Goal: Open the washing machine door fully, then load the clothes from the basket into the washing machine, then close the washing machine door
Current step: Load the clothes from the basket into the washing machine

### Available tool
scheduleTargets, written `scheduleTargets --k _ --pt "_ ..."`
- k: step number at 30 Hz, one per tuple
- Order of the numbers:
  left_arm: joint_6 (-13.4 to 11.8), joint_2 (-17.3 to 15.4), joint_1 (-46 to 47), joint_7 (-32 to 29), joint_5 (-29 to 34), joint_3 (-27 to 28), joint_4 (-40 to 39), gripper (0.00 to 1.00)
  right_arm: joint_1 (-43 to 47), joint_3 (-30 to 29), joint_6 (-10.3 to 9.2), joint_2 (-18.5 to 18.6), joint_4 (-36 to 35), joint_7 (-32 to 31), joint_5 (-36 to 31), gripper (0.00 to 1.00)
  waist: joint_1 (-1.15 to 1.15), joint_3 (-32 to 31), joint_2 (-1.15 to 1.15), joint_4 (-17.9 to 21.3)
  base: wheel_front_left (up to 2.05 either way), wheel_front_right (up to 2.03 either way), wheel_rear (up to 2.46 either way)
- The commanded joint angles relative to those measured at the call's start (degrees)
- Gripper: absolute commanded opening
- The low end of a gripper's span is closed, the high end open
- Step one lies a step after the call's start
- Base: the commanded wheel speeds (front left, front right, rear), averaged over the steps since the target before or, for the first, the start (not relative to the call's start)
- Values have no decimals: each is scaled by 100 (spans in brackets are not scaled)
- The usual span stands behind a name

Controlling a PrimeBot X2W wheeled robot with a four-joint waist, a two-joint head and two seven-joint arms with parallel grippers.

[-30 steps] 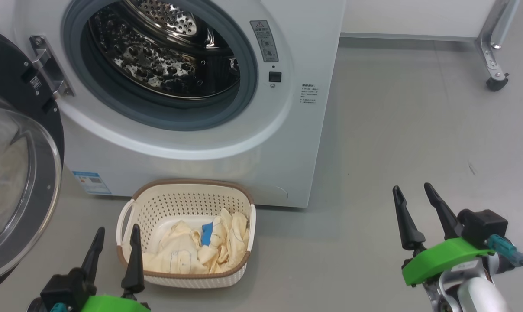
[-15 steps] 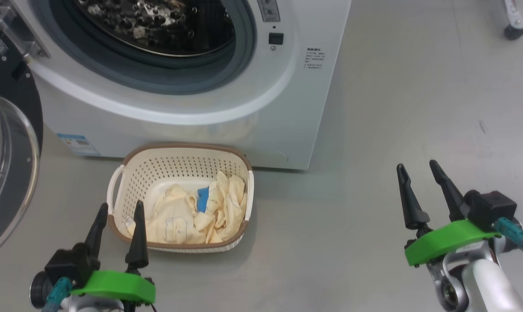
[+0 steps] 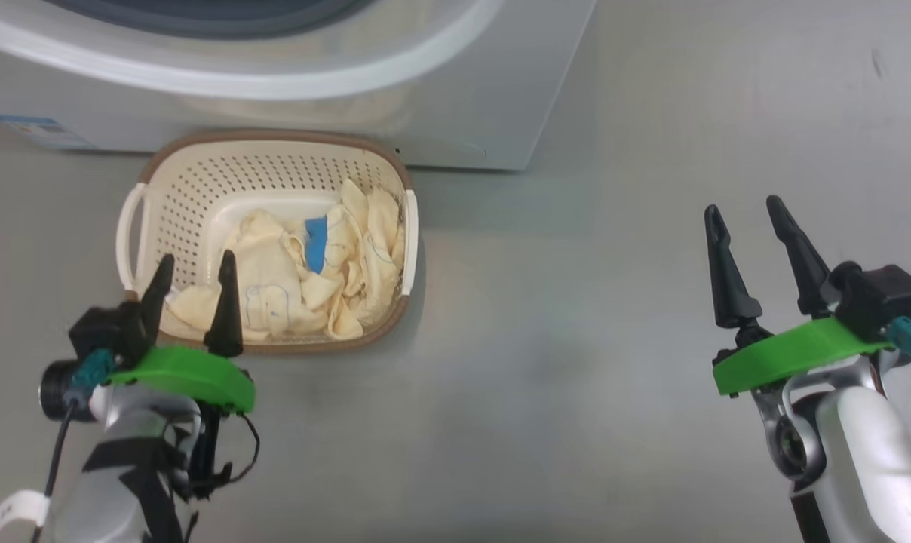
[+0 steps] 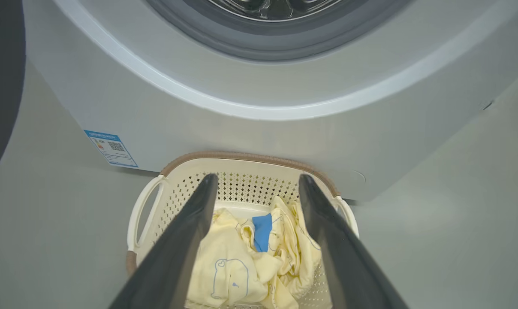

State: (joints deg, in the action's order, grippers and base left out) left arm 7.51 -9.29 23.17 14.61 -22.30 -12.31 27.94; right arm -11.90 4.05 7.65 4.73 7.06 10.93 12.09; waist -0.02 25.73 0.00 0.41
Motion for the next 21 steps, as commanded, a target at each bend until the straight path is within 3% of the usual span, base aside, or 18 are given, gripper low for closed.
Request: scheduleTargets --k 1,12,21 --pt "-3 -250 259 38 26 128 31 100 -134 103 -16 34 -197 60 -39 100 2 480 0 224 0 0 0" --pt "-3 -811 1826 -396 -475 -413 1961 100 -484 163 -16 -98 -53 291 -19 100 2 1406 0 779 0 0 0" --pt "-3 -1133 2616 -1090 -716 -1086 2990 100 -629 333 -16 -163 51 393 105 100 2 1868 0 1178 0 0 0"
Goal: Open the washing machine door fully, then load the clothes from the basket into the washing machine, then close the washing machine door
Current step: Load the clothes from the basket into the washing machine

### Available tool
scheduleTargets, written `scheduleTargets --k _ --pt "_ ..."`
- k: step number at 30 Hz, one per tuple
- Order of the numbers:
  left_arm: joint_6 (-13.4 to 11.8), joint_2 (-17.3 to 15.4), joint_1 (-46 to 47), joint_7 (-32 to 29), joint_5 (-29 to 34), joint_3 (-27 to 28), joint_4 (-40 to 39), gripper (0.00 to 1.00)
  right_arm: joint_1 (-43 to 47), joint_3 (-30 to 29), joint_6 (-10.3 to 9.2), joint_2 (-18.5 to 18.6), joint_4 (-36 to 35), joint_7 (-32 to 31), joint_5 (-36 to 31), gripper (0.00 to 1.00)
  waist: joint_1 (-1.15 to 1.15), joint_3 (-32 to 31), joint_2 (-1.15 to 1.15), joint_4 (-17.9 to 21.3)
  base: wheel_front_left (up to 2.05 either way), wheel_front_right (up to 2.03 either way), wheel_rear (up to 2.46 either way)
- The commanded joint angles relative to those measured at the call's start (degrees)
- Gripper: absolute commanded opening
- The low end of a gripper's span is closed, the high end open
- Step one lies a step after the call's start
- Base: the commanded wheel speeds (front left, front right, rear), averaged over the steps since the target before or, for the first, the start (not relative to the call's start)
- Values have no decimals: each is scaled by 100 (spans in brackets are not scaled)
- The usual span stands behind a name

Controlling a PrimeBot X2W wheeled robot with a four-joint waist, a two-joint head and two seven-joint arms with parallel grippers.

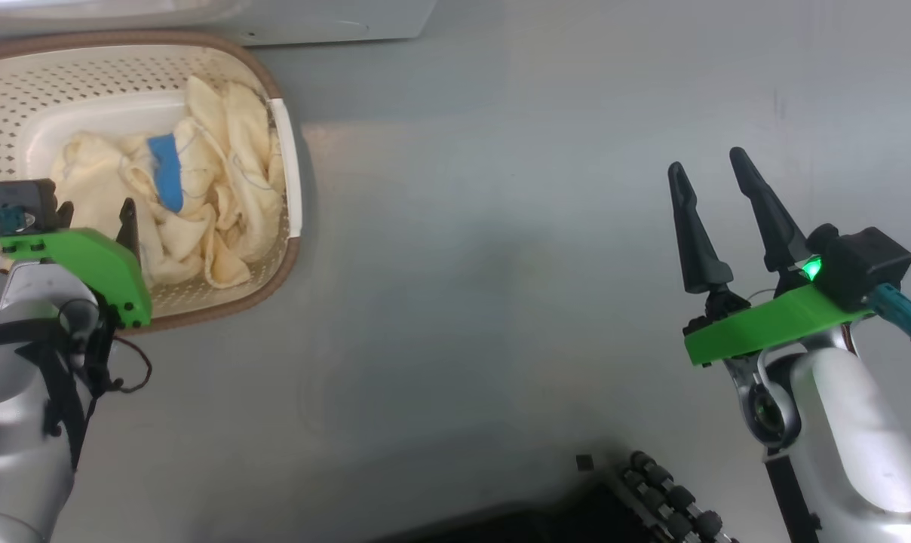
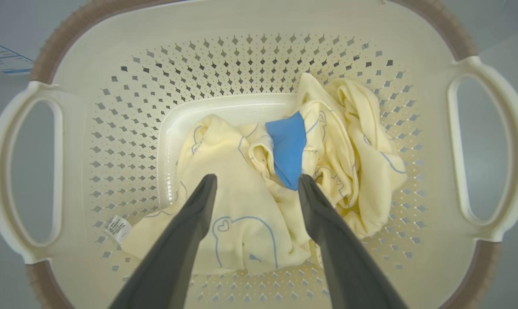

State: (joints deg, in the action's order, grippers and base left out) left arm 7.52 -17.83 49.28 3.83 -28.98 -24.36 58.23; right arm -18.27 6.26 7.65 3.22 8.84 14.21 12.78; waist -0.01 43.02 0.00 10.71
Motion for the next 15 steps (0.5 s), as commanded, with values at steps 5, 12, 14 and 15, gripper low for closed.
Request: scheduleTargets --k 5,12,14,15 --pt "-4 -391 276 -588 -335 -236 279 100 -68 222 -16 -30 -87 76 141 100 1 326 0 377 0 0 0" --pt "-4 -579 512 -1372 -736 -662 567 100 -77 329 -16 -33 -165 77 366 100 1 487 0 611 0 0 0" --pt "-4 -641 595 -1547 -799 -764 644 100 -84 354 -16 -33 -185 78 398 100 1 532 0 662 0 0 0" --pt "-4 -674 643 -1616 -820 -811 680 100 -88 365 -16 -33 -193 78 411 100 1 557 0 686 0 0 0"
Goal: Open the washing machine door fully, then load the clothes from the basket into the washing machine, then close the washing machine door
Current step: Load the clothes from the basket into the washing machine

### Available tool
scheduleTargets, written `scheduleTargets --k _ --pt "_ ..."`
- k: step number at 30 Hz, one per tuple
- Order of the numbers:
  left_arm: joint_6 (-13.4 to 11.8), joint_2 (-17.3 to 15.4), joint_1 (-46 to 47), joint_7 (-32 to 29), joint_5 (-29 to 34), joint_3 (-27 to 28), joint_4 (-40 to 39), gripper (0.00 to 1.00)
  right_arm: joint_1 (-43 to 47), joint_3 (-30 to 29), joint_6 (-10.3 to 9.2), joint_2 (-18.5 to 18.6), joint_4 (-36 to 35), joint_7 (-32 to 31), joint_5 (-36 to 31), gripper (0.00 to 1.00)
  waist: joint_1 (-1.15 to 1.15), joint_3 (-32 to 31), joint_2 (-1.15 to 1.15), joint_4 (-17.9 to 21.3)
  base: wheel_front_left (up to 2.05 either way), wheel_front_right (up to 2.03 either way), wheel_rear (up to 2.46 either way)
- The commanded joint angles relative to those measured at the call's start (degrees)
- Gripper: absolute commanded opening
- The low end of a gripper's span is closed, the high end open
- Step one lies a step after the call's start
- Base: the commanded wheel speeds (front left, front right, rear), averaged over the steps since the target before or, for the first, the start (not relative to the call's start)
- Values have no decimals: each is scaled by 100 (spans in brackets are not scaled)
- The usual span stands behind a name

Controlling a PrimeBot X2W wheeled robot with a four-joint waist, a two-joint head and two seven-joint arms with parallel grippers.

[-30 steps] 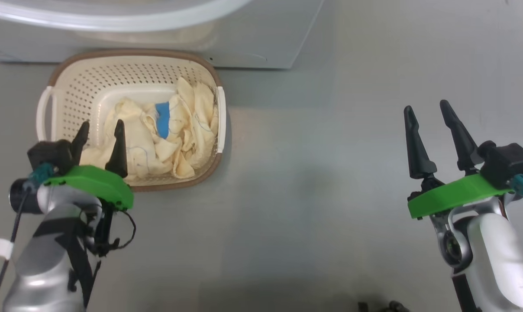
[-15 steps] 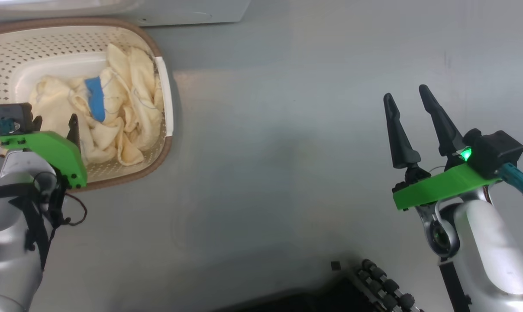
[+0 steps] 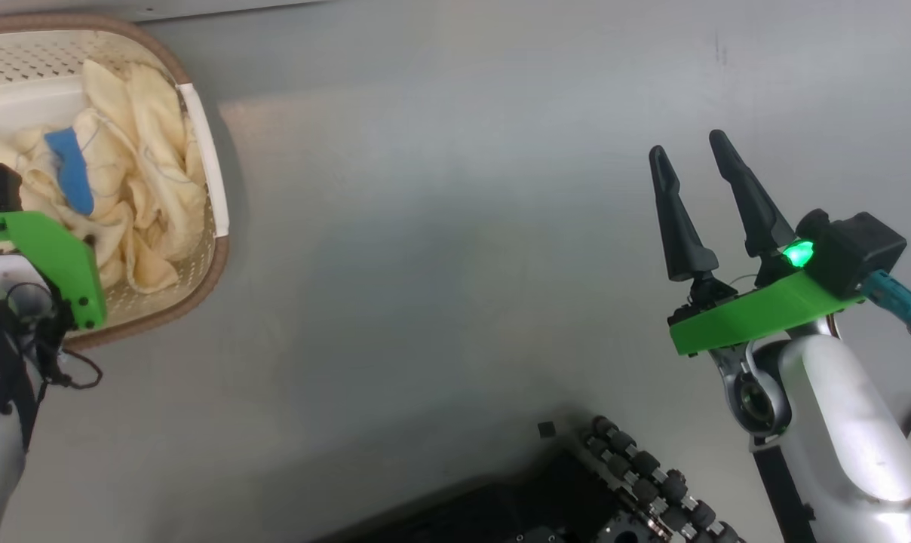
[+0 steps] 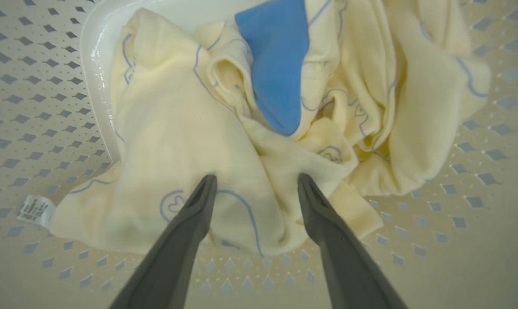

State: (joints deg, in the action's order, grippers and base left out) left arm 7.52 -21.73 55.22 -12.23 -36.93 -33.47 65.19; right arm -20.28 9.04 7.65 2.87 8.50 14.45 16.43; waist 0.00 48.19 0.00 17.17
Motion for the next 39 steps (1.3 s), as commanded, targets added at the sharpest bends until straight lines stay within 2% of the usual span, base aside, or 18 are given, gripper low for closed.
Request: scheduleTargets --k 1,8,19,36,37,38,39 --pt "-3 -357 158 -106 10 -21 82 100 109 101 -16 1 -173 54 64 100 0 85 0 74 0 0 0" --pt "-3 -421 487 -460 57 -194 529 100 67 153 -16 1 -210 54 113 100 0 236 0 159 0 0 0" --pt "-9 -335 754 -954 169 -496 707 100 25 142 -16 1 -232 54 111 100 0 361 0 146 0 0 0" --pt "-287 -216 734 -1403 220 -709 840 100 95 103 -16 1 -273 54 -42 100 0 418 0 100 0 0 0" --pt "-284 -206 718 -1478 200 -708 844 81 97 98 -16 1 -275 54 -43 100 0 416 0 98 0 0 0" --pt "-271 -197 705 -1554 175 -704 847 27 98 94 -16 1 -277 54 -44 100 0 413 0 95 0 0 0" --pt "-254 -189 698 -1614 141 -690 849 0 96 92 -16 1 -278 54 -44 100 0 410 0 91 0 0 0"
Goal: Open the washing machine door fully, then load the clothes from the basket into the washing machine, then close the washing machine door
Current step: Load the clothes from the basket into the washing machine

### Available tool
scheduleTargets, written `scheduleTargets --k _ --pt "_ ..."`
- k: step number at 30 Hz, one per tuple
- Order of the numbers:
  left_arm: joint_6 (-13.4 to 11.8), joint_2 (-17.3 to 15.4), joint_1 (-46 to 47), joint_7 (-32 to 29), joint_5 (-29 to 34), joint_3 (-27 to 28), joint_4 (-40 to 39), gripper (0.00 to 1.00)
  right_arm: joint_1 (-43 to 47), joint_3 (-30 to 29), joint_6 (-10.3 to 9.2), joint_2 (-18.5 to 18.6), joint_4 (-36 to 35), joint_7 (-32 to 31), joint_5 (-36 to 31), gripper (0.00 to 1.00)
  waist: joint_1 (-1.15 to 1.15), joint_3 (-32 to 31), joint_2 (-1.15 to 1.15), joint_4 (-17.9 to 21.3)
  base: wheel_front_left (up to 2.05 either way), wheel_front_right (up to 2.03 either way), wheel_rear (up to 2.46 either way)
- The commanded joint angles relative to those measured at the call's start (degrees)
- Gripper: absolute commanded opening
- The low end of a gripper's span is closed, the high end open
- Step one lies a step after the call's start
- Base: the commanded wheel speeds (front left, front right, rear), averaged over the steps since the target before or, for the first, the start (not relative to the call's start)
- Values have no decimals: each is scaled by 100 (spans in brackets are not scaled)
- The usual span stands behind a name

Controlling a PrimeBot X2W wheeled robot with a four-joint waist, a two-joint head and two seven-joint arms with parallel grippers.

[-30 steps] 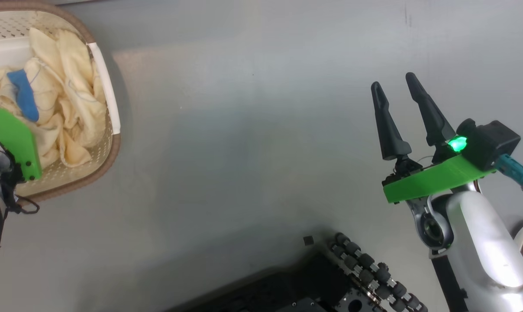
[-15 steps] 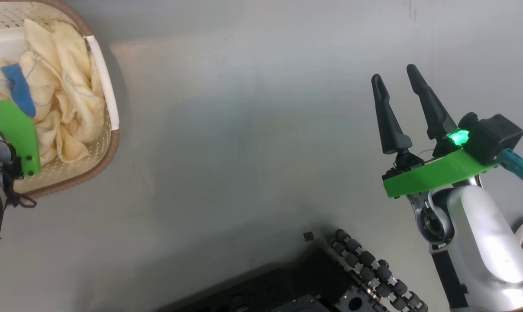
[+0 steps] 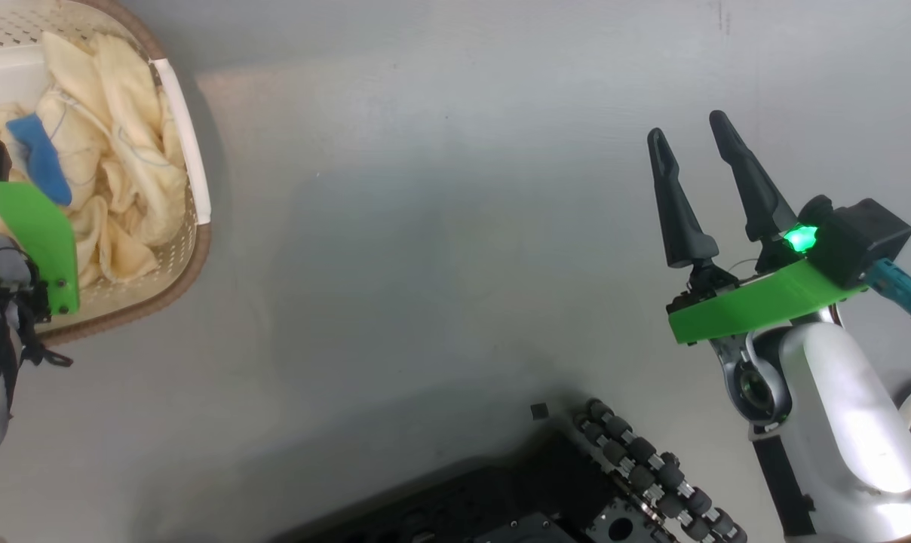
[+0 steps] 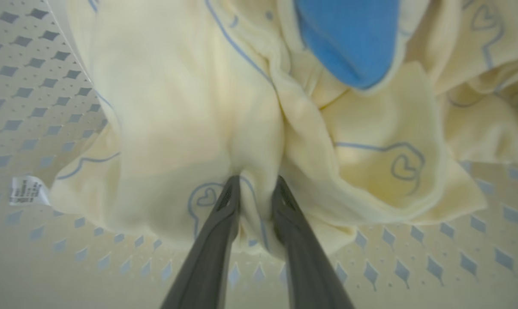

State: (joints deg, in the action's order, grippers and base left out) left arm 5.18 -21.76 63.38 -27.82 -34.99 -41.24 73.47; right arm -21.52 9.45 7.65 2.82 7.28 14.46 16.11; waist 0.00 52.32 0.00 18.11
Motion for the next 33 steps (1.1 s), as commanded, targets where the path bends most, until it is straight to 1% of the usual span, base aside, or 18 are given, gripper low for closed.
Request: scheduleTargets --k 1,6,10,22,28,33 --pt "-8 -185 -118 -94 -78 95 23 0 214 51 -16 6 -157 53 -10 100 0 -6 0 -7 0 0 0" --pt "16 -218 -119 -170 -145 108 29 0 170 65 -16 6 -138 53 3 100 0 -32 0 -19 0 0 0" --pt "-25 -256 -167 -140 -209 144 33 0 88 112 -16 6 -100 53 17 100 0 -90 0 -14 0 0 0" --pt "-54 -177 -328 83 -306 150 37 0 11 67 -16 6 -3 53 -74 100 0 -532 0 -221 0 0 0" --pt "-20 -86 -456 410 -293 90 -4 0 43 3 -16 6 45 53 -117 100 0 -842 0 -360 0 0 0" --pt "13 65 -634 674 -467 202 -19 0 69 -37 -16 6 96 53 -181 100 0 -1132 0 -520 0 0 0"
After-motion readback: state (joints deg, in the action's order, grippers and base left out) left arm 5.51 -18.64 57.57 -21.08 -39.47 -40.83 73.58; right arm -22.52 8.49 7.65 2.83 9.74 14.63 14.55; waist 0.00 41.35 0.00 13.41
